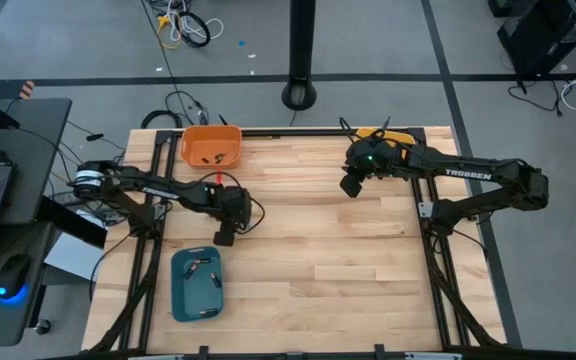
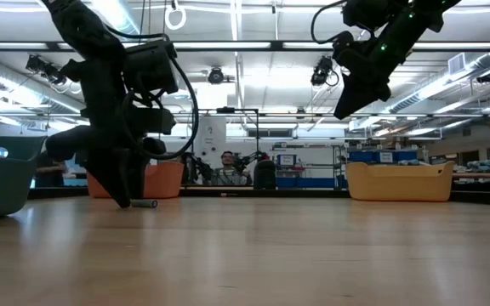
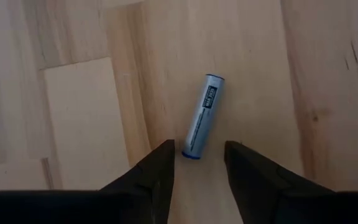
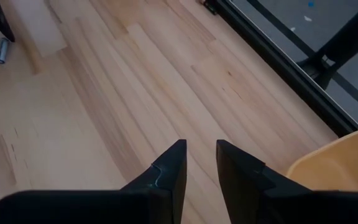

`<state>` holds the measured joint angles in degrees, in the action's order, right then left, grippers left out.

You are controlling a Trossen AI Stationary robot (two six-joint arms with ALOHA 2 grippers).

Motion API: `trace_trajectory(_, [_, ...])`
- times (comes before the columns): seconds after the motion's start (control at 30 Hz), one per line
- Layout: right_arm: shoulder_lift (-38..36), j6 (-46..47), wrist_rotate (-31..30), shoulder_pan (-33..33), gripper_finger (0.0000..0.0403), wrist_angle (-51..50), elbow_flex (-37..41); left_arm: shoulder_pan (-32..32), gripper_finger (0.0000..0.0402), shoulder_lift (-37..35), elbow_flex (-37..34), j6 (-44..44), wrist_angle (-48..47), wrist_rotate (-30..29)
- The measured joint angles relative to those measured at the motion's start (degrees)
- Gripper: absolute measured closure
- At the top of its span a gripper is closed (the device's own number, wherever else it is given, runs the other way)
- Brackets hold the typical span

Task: Sort batteries
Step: Put the small gray battery into the yellow bin

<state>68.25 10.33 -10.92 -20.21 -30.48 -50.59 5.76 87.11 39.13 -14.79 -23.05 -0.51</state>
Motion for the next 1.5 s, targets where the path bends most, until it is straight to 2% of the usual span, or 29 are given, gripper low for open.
trace_trajectory(0.13, [0.0, -0.8, 0.0, 0.0, 0.0308, 0.6, 0.0, 0.0, 0.0277, 0.1, -0.1, 0.0, 0.5, 0.1])
trace_trajectory(0.37, [0.0, -1.5, 3.2, 0.0, 0.031, 2.0, 0.0, -0.1, 0.0359, 0.1, -0.1, 0.4, 2.3, 0.2])
trace_trajectory(0.47, [0.0, -1.5, 3.3, 0.0, 0.031, 2.1, 0.0, -0.2, 0.0382, 0.2, -0.1, 0.4, 3.6, -0.4])
trace_trajectory(0.57, [0.0, -1.5, 4.2, 0.1, 0.0311, 2.8, 0.0, -0.7, 0.0382, 0.2, 0.0, 1.2, 4.4, -0.9])
trace_trajectory(0.7, [0.0, -2.7, 9.4, 1.8, 0.0314, 5.7, 0.0, -1.9, 0.0382, 0.2, 0.0, 1.5, 4.7, -1.5])
trace_trajectory(1.03, [0.0, -9.4, 11.6, 7.0, 0.0316, 11.8, 0.3, -2.1, 0.0388, -2.1, -0.2, 3.0, 8.4, -0.3])
trace_trajectory(1.2, [0.1, -9.9, 17.3, 7.1, 0.0316, 18.6, 5.6, -2.1, 0.0399, -2.3, -0.3, 3.2, 9.4, -0.4])
trace_trajectory(1.37, [0.1, -8.8, 18.3, 7.6, 0.0318, 26.3, 12.1, -2.1, 0.0399, -2.4, -1.6, 3.2, 13.4, 1.4])
trace_trajectory(1.5, [0.1, -6.5, 18.3, 7.9, 0.0316, 27.4, 13.4, -2.1, 0.0399, -2.4, -1.6, 3.2, 14.1, 1.6])
